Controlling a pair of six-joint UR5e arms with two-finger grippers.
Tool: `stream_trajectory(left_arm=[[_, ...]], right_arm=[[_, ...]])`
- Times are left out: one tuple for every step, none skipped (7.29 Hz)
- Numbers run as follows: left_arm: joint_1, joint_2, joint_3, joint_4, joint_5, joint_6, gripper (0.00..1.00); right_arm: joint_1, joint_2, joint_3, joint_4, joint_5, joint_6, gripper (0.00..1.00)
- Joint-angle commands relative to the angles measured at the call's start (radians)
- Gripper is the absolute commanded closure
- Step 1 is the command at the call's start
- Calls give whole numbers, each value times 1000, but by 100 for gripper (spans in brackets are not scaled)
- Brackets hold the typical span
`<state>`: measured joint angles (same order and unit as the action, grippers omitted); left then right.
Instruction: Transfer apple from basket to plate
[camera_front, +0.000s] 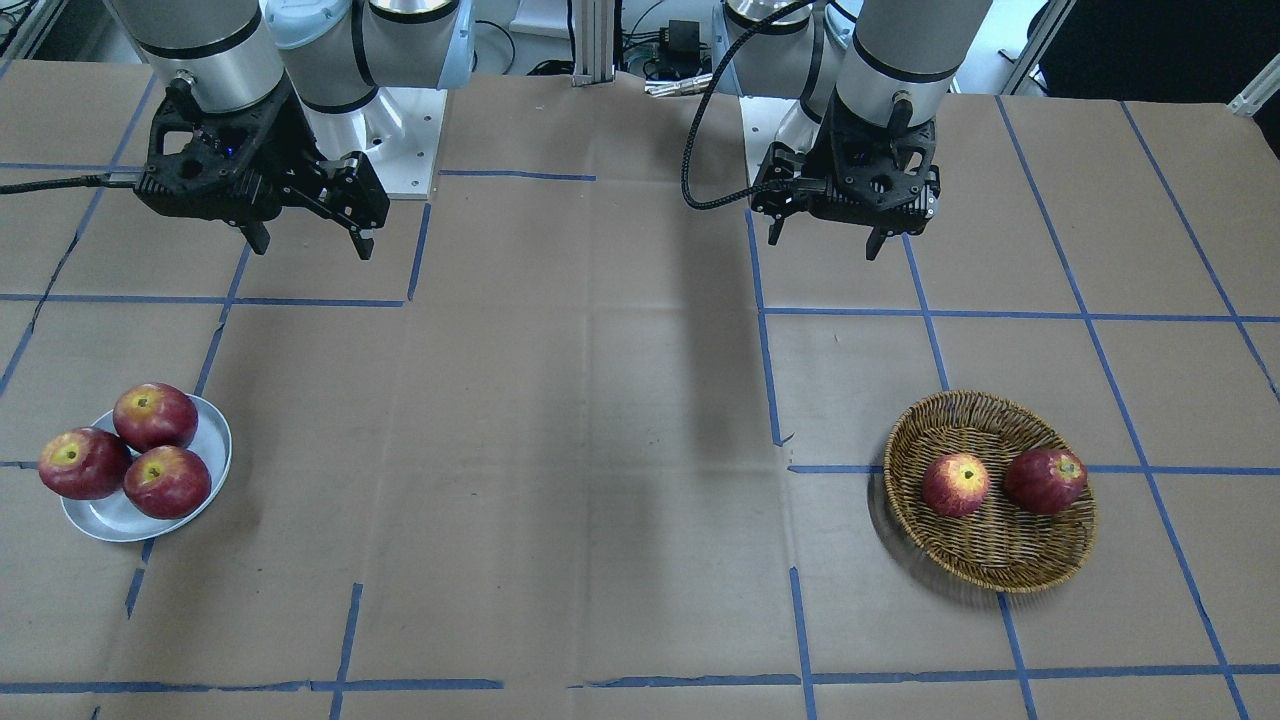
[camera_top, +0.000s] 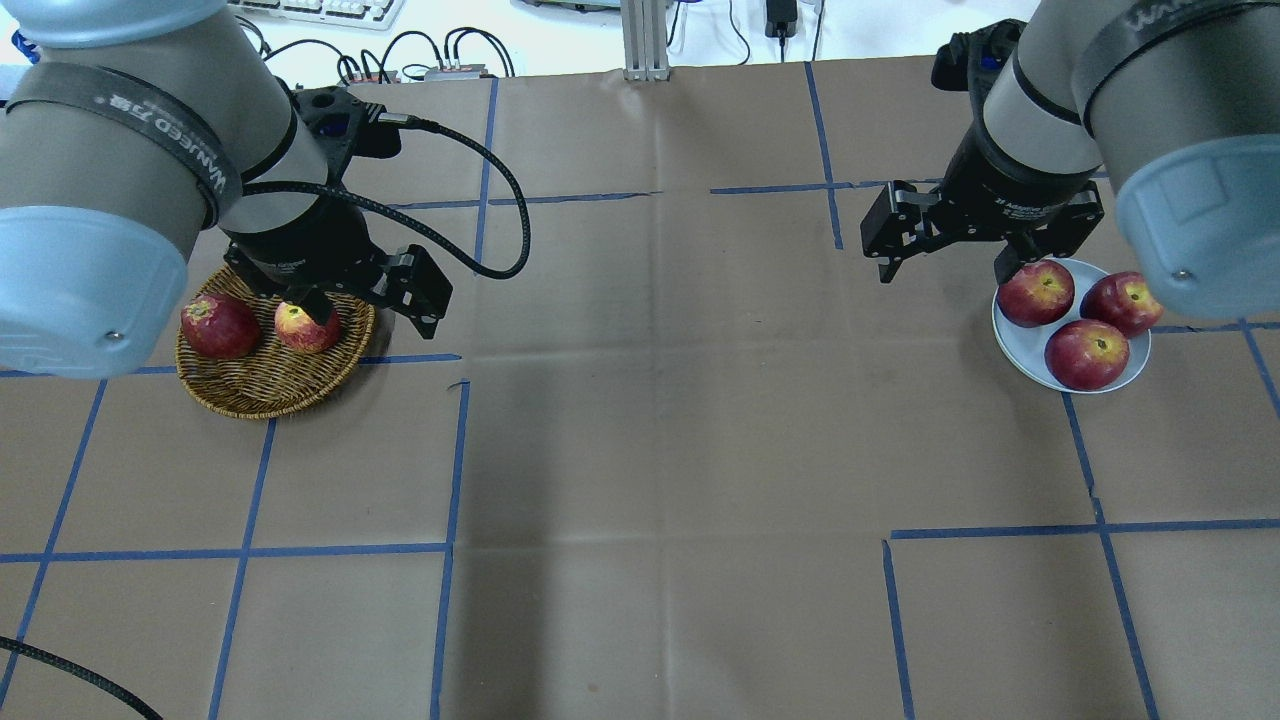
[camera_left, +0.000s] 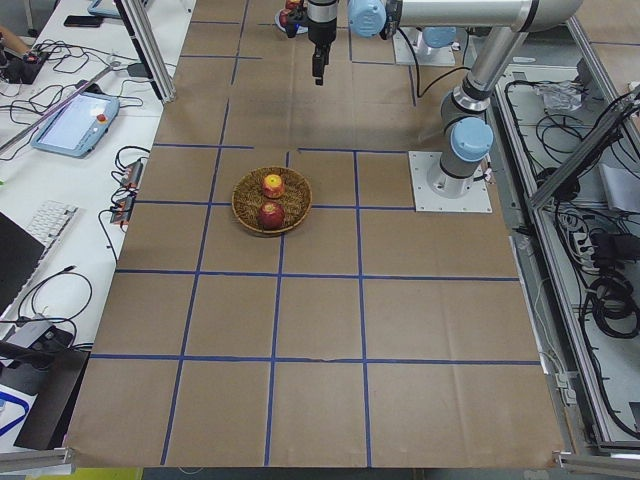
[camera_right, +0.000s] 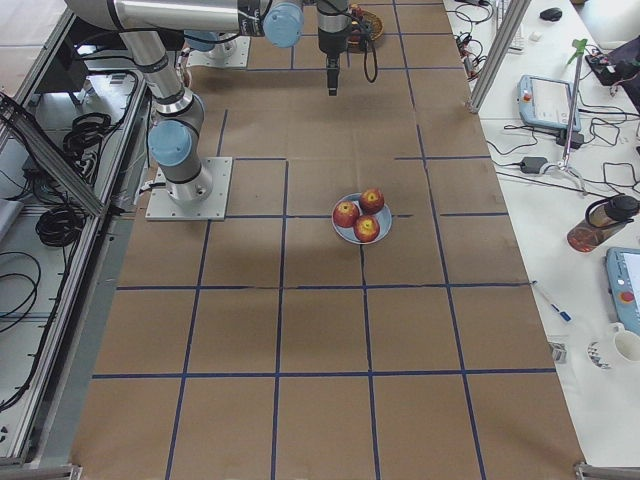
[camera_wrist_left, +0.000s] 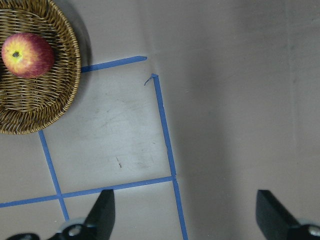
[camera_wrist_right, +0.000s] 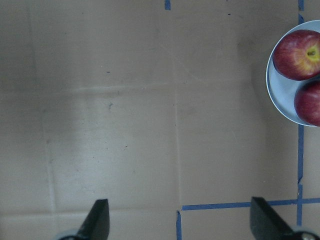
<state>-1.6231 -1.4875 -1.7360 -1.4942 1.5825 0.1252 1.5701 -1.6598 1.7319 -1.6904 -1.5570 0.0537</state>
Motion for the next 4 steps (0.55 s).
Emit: stream_trajectory(left_arm=[[0, 7, -5, 14, 1, 4, 1], [0, 7, -5, 17, -1, 4, 1], [0, 3, -8, 15, -1, 4, 1], [3, 3, -8, 14, -1, 5, 1]], right_arm=[[1, 0, 0, 0, 0, 0, 0], [-1, 0, 0, 0, 0, 0, 0], [-1, 0, 0, 0, 0, 0, 0], [1, 0, -2, 0, 0, 0, 0]])
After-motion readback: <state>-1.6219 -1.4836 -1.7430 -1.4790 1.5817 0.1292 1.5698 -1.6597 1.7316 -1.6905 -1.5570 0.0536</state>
